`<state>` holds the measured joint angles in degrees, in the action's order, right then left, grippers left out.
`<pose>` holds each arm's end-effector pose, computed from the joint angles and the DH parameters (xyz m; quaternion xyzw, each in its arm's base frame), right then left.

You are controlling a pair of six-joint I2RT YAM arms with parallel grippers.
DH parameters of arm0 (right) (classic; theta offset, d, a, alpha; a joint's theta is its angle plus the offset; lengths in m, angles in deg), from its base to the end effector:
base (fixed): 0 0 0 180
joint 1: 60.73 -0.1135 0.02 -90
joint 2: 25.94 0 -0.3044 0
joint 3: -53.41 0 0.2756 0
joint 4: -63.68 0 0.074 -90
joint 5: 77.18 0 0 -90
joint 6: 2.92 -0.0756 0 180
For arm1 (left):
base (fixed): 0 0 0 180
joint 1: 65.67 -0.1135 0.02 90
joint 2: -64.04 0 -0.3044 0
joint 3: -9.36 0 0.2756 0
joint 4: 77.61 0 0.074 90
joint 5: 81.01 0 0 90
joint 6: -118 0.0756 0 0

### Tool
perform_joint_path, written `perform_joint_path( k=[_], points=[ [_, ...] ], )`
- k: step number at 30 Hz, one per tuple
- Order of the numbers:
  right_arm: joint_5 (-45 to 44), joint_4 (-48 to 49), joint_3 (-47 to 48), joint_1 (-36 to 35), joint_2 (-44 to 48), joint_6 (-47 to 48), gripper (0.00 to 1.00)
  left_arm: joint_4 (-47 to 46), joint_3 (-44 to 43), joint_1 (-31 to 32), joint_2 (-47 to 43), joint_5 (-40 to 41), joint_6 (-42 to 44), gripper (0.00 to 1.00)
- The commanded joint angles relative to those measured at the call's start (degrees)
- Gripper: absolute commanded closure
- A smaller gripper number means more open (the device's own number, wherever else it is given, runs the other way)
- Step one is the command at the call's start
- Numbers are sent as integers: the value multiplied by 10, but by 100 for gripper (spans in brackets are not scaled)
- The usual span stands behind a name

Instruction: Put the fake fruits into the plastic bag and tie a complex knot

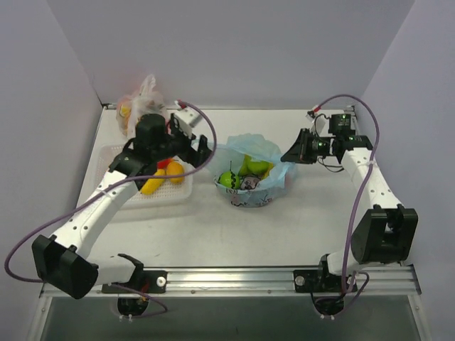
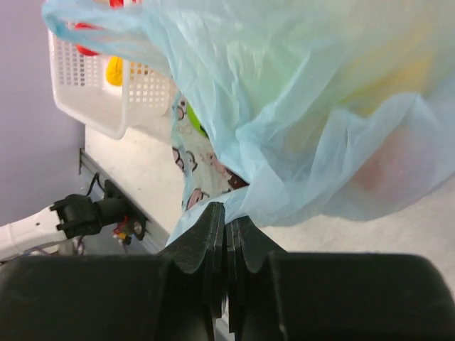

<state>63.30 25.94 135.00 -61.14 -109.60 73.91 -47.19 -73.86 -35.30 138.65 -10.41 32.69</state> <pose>0.3552 0.0609 0.3279 -0.0887 0.8342 0.4288 0.3353 0.2864 -0.1969 0.3943 0.3359 0.7499 -0.2588 0.5077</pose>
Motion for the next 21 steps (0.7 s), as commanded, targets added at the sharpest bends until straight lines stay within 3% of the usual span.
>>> perform_joint_path(
  k=[1, 4, 6, 9, 10, 12, 15, 21],
  points=[
    [-28, -1, 87, 2, -29, 40, 100, 6, 17, -105, -21, -29, -77, 6],
    [-27, -14, 164, 2, -68, 57, 100, -1, 31, -164, -23, -56, -114, 7],
    [-45, -14, 208, 2, -84, 57, 92, -17, 50, -176, -24, -58, -129, 7],
    [-64, -26, 256, 18, -101, 53, 54, -36, 67, -182, -32, -55, -135, 6],
    [-68, -29, 261, 22, -88, 54, 35, -39, 74, -182, -33, -52, -135, 6],
    [-76, -41, 257, 41, -63, 58, 20, -39, 79, -185, -39, -53, -134, 4],
    [-74, -79, 232, 64, 8, 76, 13, -38, 89, -196, -45, -86, -127, 3],
    [-85, -116, 97, 57, 191, 127, 17, -56, 115, -225, -62, -112, -149, 3]
  ],
)
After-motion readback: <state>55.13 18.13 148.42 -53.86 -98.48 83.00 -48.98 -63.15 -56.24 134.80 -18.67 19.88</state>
